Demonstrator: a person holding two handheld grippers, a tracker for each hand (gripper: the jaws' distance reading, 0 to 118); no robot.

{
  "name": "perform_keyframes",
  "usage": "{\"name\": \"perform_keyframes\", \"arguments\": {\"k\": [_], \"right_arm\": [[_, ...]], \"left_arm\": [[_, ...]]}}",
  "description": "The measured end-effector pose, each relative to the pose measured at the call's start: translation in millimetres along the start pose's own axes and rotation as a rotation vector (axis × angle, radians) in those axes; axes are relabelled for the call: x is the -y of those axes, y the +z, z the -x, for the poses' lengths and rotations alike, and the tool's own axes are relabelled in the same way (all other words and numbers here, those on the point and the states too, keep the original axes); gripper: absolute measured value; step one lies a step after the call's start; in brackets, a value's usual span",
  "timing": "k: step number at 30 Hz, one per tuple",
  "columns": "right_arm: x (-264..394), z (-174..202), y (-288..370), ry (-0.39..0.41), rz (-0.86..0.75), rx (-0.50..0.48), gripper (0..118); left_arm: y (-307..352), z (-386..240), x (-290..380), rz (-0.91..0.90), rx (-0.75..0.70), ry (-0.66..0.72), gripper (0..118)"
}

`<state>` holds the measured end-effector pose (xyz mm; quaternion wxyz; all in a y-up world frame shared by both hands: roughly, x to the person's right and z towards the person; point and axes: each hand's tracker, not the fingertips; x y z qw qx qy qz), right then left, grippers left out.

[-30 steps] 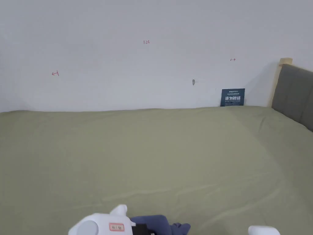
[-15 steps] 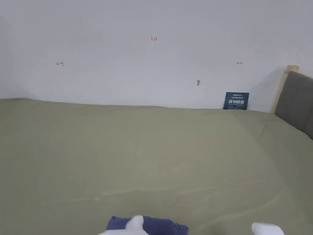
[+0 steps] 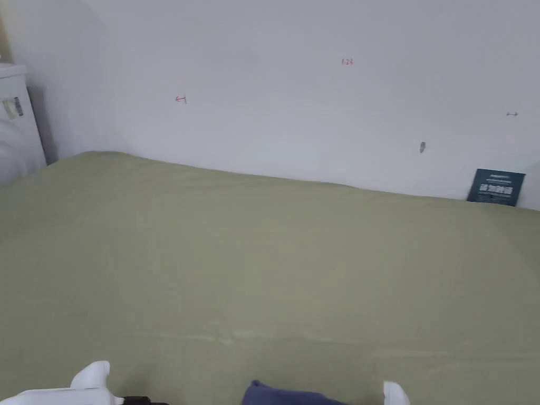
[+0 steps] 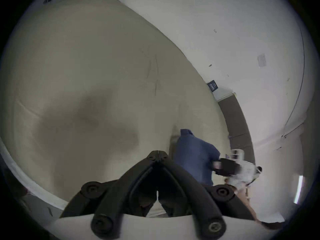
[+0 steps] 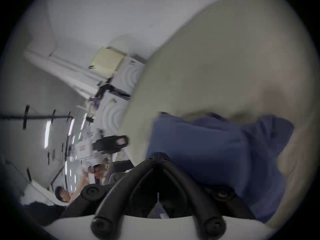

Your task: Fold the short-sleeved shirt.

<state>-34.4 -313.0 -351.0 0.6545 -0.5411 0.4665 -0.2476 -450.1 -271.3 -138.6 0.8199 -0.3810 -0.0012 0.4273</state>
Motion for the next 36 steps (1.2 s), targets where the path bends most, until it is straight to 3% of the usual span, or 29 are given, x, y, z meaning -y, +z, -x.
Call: {"name": "perform_keyframes", "arguments": {"k": [1,2,3,4,5,6,7,8,9,17,18,20,23,26,31,36], "right_arm": [[0.1,-18.8,1.1,-0.038,0.008,0.044,1],[0.2,-31.2,4.5,-0.074,-0.004,0.009,1],[2.4,-46.3,12.8,-0.127,-0.023,-0.095,1],[5.2,-53.6,20.1,-0.157,-0.059,-0.158,1],[7.3,-56.4,23.6,-0.166,-0.078,-0.149,1],[9.2,-57.3,24.6,-0.138,-0.059,-0.126,1],[10.9,-59.5,26.3,-0.122,-0.058,-0.14,1],[12.1,-61.3,27.2,-0.116,-0.057,-0.151,1],[12.9,-62.4,26.6,-0.119,-0.057,-0.15,1],[11.4,-56.9,26.6,-0.106,-0.06,-0.151,1],[11.2,-56.2,27.0,-0.1,-0.059,-0.147,1],[22.8,-62.6,25.5,-0.095,-0.06,-0.142,1],[24.0,-57.8,26.3,-0.071,-0.066,-0.122,1],[23.2,-53.2,26.4,-0.061,-0.07,-0.108,1],[25.5,-28.8,29.5,0.078,-0.074,-0.05,1],[31.4,-14.3,40.8,0.076,-0.124,-0.064,1]], "left_arm": [[-5.4,-0.8,2.3,0.022,0.048,0.01,0],[-10.6,-1.1,1.7,0.038,0.079,0.011,0],[-17.0,-2.4,0.9,0.051,0.1,0.003,2],[-24.4,-4.8,-0.4,0.061,0.116,-0.016,12],[-28.6,-15.1,2.7,0.081,0.124,-0.026,28],[-38.4,-17.9,1.0,0.116,0.144,-0.036,63],[-48.9,-19.5,-0.4,0.154,0.163,-0.043,87],[-61.9,-23.7,-0.4,0.201,0.17,-0.047,102],[-70.4,-23.2,0.8,0.228,0.167,-0.061,104],[-114.5,-37.7,7.6,0.249,0.175,-0.118,103],[-114.7,-43.6,8.3,0.271,0.178,-0.144,85],[-118.5,-52.1,12.7,0.347,0.218,-0.158,22],[-119.8,-69.5,28.9,0.314,0.139,-0.188,22],[-113.3,-52.6,21.6,0.303,0.194,-0.083,21],[-93.4,-57.3,17.5,0.297,0.212,-0.154,18],[-63.3,-35.6,-12.0,0.245,0.193,-0.174,18]]}}
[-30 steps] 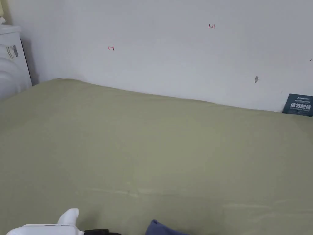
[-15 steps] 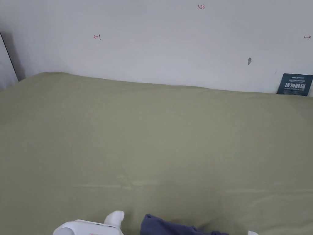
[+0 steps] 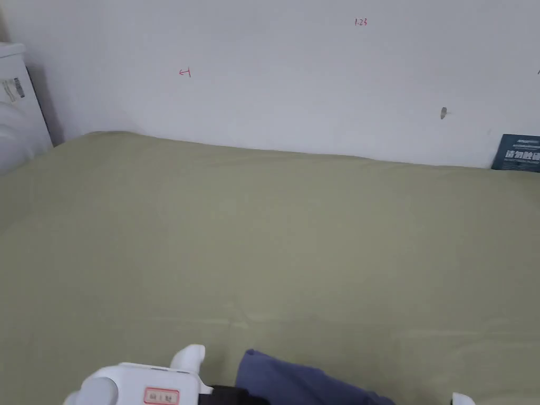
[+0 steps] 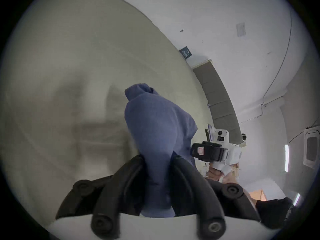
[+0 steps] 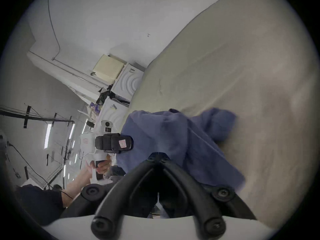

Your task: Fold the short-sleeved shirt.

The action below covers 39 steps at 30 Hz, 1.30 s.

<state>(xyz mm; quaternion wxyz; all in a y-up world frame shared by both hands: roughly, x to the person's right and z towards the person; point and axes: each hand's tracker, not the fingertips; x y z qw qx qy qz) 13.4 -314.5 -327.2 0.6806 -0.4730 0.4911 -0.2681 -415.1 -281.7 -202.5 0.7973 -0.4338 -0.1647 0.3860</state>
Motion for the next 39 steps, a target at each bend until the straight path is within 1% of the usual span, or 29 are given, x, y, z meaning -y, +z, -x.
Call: {"name": "perform_keyframes", "arguments": {"k": [2,6,11,12,13,14,17,19,20,21,22,23,24,25,26,27,28,29,30,31,32,33,34,35,36,37,38,39], "right_arm": [[1.3,7.2,3.4,0.011,-0.015,0.006,1],[3.8,21.7,3.8,0.036,-0.026,0.013,1],[8.9,37.6,-4.8,0.046,-0.037,0.009,1],[10.9,40.7,-7.8,0.048,-0.037,0.01,1],[12.5,42.7,-10.4,0.05,-0.034,0.009,1],[13.4,43.7,-14.2,0.052,-0.023,0.009,1],[17.9,47.6,-24.6,0.051,0.023,0.034,1],[19.9,51.5,-27.7,0.073,0.05,0.069,1],[20.9,54.0,-27.9,0.077,0.058,0.071,1],[22.1,56.5,-27.0,0.078,0.059,0.073,1],[22.8,60.2,-26.1,0.079,0.059,0.072,1],[23.2,62.4,-25.0,0.082,0.059,0.071,1],[23.5,65.0,-24.0,0.088,0.056,0.074,1],[23.7,67.0,-23.1,0.093,0.05,0.076,1],[23.7,68.7,-20.9,0.096,0.044,0.08,1],[24.1,71.9,-18.7,0.099,0.036,0.084,1],[24.6,75.2,-15.9,0.101,0.03,0.084,1],[25.3,80.4,-11.4,0.108,0.021,0.085,1],[26.0,85.7,-4.7,0.125,0.013,0.084,1],[26.3,91.2,1.0,0.146,0.009,0.084,1],[26.5,98.2,8.2,0.17,0.003,0.091,1],[26.5,106.2,16.6,0.193,-0.003,0.112,1],[26.9,112.8,23.9,0.218,-0.012,0.131,1],[27.6,121.1,33.3,0.244,-0.031,0.147,1],[27.9,128.9,41.6,0.268,-0.041,0.172,1],[28.6,136.0,48.5,0.299,-0.054,0.191,1],[30.7,144.2,56.3,0.331,-0.074,0.219,1],[33.0,152.0,63.9,0.351,-0.095,0.261,1]], "left_arm": [[29.4,6.9,-8.1,-0.03,-0.042,0.006,18],[103.6,53.6,-27.3,-0.033,-0.165,-0.002,18],[206.8,113.9,-55.7,-0.025,-0.409,0.022,18],[227.9,124.5,-61.0,-0.01,-0.481,-0.002,18],[240.3,119.4,-60.2,-0.012,-0.536,-0.034,18],[258.8,128.9,-62.9,-0.031,-0.595,-0.034,18],[302.0,166.1,-71.9,-0.066,-0.661,0.099,18],[319.5,177.4,-74.0,-0.053,-0.738,0.109,18],[326.9,183.3,-74.0,-0.048,-0.738,0.087,18],[344.9,213.5,-87.1,-0.046,-0.745,0.102,18],[347.8,219.0,-87.7,-0.047,-0.754,0.123,18],[347.4,223.3,-87.7,-0.049,-0.743,0.136,22],[345.5,226.1,-86.5,-0.058,-0.742,0.154,50],[344.2,222.3,-79.3,-0.094,-0.755,0.165,85],[344.2,222.5,-76.0,-0.119,-0.741,0.176,112],[347.1,221.1,-72.5,-0.167,-0.677,0.191,118],[351.4,216.6,-70.8,-0.202,-0.654,0.222,118],[350.5,198.4,-62.1,-0.168,-0.677,0.242,118],[352.5,184.5,-62.0,-0.15,-0.732,0.248,117],[359.5,169.9,-60.8,-0.139,-0.861,0.171,108],[363.0,149.5,-57.3,-0.151,-0.918,0.083,92],[364.6,128.3,-59.4,-0.186,-0.973,-0.015,65],[362.9,107.4,-54.4,-0.221,-1.015,-0.074,42],[356.0,81.8,-48.1,-0.292,-1.009,-0.109,25],[344.1,55.3,-39.1,-0.336,-0.991,-0.147,13],[333.9,28.6,-32.0,-0.386,-0.967,-0.184,8],[316.4,2.9,-18.5,-0.433,-0.921,-0.221,0],[296.7,-22.8,-4.8,-0.457,-0.929,-0.279,0]]}}
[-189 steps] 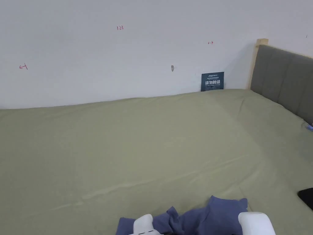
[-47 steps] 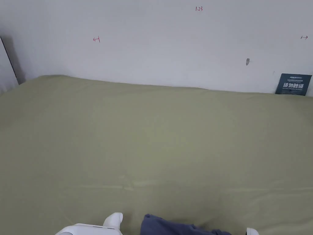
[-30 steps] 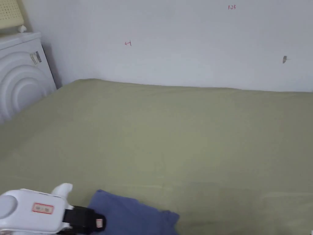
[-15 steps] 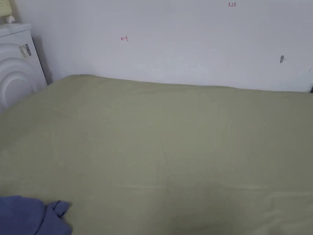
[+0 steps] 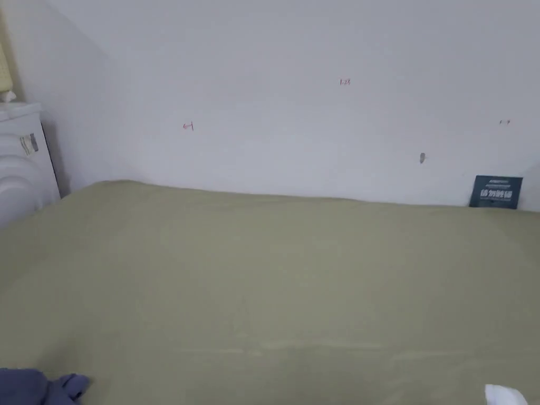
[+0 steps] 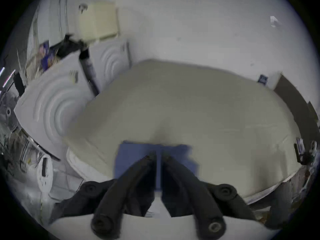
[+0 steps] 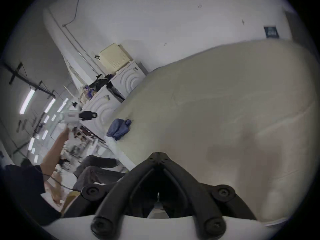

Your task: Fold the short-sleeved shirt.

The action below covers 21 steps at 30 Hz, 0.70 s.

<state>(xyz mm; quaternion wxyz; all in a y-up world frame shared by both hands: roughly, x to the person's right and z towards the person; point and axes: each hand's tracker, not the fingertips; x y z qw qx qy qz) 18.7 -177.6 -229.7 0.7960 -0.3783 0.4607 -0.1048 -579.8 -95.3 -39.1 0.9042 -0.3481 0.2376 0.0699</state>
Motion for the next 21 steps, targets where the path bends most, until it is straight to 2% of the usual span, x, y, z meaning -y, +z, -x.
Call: {"name": "perform_keyframes", "arguments": {"k": [2,4,8,11,13,16,18,20,21], "right_arm": [[-0.7,9.2,15.7,0.027,-0.03,0.076,1],[-0.4,18.2,28.8,0.088,-0.067,0.12,1],[-14.8,37.1,45.7,0.142,-0.116,0.337,1],[-35.6,59.6,60.4,0.17,-0.208,0.495,1],[-44.8,73.2,70.7,0.21,-0.277,0.548,1],[-50.0,76.5,74.7,0.259,-0.378,0.671,1],[-44.9,87.7,80.9,0.283,-0.448,0.752,1],[-40.7,94.6,81.6,0.284,-0.497,0.794,1],[-39.0,95.9,80.5,0.289,-0.49,0.776,1]], "left_arm": [[17.9,-55.4,19.1,-0.086,0.03,-0.035,0],[34.9,-110.0,33.1,-0.132,0.119,-0.028,0],[44.8,-211.4,36.5,-0.122,0.253,-0.094,0],[63.6,-277.3,29.2,-0.181,0.224,-0.155,0],[77.8,-304.4,25.6,-0.238,0.252,-0.157,0],[106.5,-338.7,31.6,-0.361,0.19,-0.169,0],[123.7,-349.5,40.8,-0.407,0.165,-0.124,0],[131.5,-353.7,45.6,-0.413,0.171,-0.103,0],[136.1,-354.6,47.8,-0.414,0.182,-0.102,0]]}}
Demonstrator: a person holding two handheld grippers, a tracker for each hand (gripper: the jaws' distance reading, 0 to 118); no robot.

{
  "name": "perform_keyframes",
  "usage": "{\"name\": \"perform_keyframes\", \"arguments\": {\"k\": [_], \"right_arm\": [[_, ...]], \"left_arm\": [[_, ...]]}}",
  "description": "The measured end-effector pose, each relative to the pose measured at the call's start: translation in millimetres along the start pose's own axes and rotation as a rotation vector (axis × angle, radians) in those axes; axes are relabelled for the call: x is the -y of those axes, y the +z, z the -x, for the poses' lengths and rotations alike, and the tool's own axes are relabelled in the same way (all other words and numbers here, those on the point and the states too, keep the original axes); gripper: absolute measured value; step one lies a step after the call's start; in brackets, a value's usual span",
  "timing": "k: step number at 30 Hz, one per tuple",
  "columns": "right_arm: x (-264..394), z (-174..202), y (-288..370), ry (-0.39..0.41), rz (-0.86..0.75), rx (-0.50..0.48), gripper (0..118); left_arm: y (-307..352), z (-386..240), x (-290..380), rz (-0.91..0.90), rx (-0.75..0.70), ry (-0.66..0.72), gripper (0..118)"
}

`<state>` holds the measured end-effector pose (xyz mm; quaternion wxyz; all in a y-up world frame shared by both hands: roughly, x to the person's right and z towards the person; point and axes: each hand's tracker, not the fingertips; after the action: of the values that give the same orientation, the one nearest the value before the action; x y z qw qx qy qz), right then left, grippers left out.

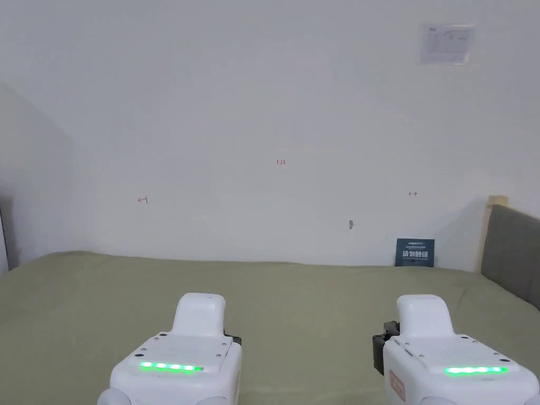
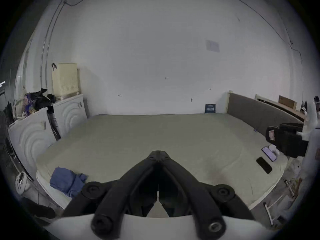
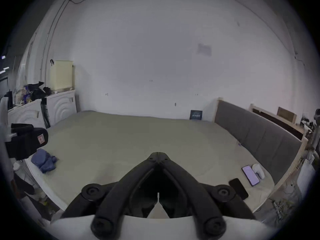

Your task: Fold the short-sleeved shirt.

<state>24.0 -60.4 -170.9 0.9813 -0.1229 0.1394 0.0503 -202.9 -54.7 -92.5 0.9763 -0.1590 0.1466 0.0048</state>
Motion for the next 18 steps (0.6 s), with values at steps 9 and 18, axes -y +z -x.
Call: {"name": "perform_keyframes", "arguments": {"k": [9,18], "right_arm": [[2.3,10.0,19.8,0.071,-0.138,0.04,75],[3.0,3.4,35.1,-0.082,-0.171,0.094,75]], "left_arm": [[21.1,-5.6,3.1,-0.124,0.003,0.071,118],[22.9,0.4,1.8,-0.12,-0.028,0.089,118]]}}
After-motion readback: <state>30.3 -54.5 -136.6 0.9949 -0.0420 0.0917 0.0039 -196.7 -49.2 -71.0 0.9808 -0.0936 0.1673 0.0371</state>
